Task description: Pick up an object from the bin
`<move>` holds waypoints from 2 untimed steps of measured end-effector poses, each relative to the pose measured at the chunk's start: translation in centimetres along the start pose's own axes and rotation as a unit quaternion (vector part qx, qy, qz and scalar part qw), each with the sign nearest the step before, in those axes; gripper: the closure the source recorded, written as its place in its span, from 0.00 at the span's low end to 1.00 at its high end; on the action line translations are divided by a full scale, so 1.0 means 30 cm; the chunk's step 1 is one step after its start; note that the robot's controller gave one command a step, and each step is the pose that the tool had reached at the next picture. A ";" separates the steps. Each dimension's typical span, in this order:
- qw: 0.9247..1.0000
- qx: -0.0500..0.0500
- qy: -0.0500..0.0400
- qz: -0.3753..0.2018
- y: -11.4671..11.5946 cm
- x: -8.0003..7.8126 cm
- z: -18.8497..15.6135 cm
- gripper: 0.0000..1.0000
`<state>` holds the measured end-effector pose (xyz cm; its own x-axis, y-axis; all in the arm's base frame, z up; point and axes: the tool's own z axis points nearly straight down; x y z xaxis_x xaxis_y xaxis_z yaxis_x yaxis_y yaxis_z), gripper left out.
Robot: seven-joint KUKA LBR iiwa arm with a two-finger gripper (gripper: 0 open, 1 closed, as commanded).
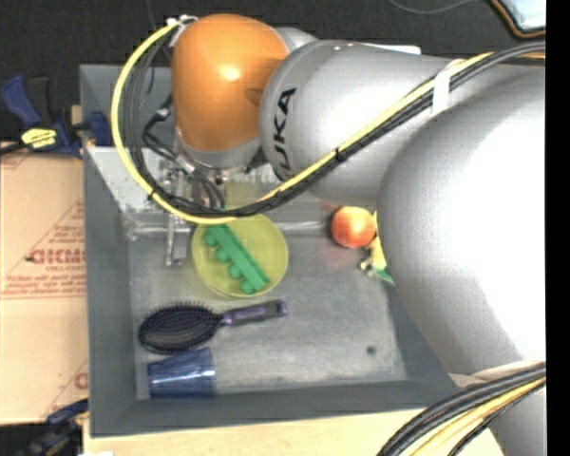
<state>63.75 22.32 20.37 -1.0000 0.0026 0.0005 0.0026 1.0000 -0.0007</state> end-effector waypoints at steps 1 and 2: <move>1.000 -0.002 -0.002 0.023 0.011 0.090 -0.149 0.00; 0.998 0.000 -0.001 -0.069 -0.051 0.054 -0.285 0.00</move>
Offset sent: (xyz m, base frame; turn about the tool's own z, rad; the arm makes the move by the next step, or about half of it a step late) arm -0.0177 -0.0143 0.0830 -0.1397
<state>62.14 20.80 28.91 -0.9908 -0.1356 -0.0018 -0.1356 0.9908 -0.0013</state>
